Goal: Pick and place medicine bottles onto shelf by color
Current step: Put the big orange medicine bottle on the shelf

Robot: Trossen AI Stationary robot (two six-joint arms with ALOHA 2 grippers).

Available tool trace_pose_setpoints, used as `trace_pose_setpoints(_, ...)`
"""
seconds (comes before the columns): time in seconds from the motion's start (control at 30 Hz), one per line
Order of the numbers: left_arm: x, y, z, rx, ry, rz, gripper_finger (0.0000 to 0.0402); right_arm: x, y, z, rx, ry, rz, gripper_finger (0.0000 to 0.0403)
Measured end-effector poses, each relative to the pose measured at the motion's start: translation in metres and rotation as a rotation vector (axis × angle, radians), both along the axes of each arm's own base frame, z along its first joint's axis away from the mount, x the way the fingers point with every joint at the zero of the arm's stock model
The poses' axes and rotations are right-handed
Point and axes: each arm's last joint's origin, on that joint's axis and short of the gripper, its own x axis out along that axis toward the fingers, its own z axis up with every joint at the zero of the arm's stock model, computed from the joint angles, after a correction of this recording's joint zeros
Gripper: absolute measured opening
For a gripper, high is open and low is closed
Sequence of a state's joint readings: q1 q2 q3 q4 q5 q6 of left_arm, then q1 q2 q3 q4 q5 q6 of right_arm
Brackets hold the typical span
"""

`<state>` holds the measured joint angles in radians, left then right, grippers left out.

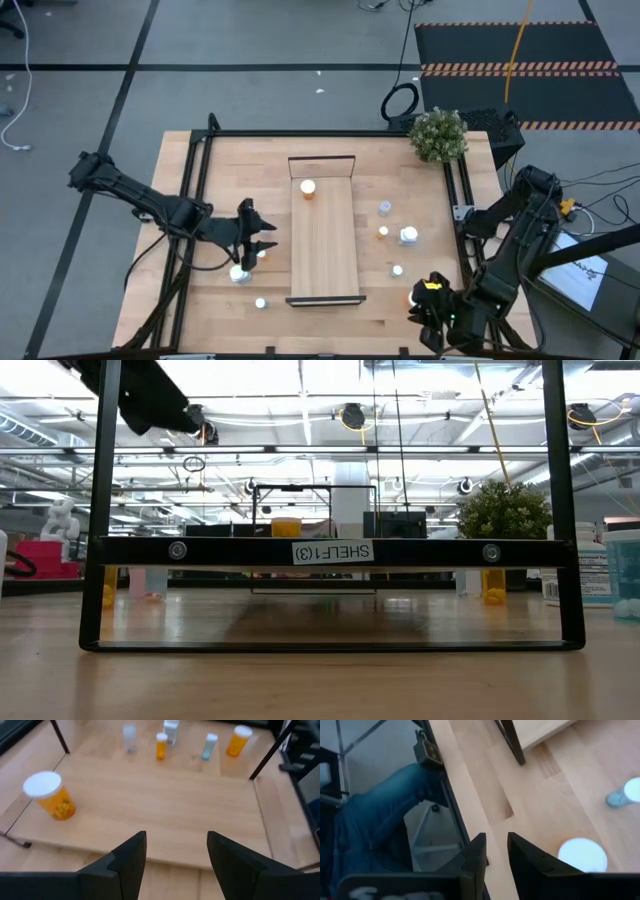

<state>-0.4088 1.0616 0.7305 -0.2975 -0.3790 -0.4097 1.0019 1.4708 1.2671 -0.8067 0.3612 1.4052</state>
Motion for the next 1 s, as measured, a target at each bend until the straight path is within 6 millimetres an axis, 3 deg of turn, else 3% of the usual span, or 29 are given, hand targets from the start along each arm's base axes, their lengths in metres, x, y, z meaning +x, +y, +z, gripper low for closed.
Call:
trace_pose_setpoints(0.3, 0.006, -0.002, -0.006, 0.021, 0.02, 0.011, 0.0209, -0.004, 0.004, -0.001, 0.007, 0.031, 0.067, 0.0089)
trace_pose_setpoints(0.5, 0.006, -0.002, -0.006, 0.031, 0.015, 0.018, 0.0209, -0.004, 0.005, -0.012, 0.043, 0.051, 0.088, 0.0165)
trace_pose_setpoints(0.73, 0.006, -0.001, -0.006, 0.062, 0.012, 0.02, 0.0209, -0.008, -0.006, -0.038, -0.029, 0.113, 0.075, 0.0269)
trace_pose_setpoints(1.0, 0.006, -0.001, -0.006, 0.068, 0.013, 0.016, 0.0209, -0.012, -0.014, -0.051, -0.113, 0.156, 0.095, 0.0309)
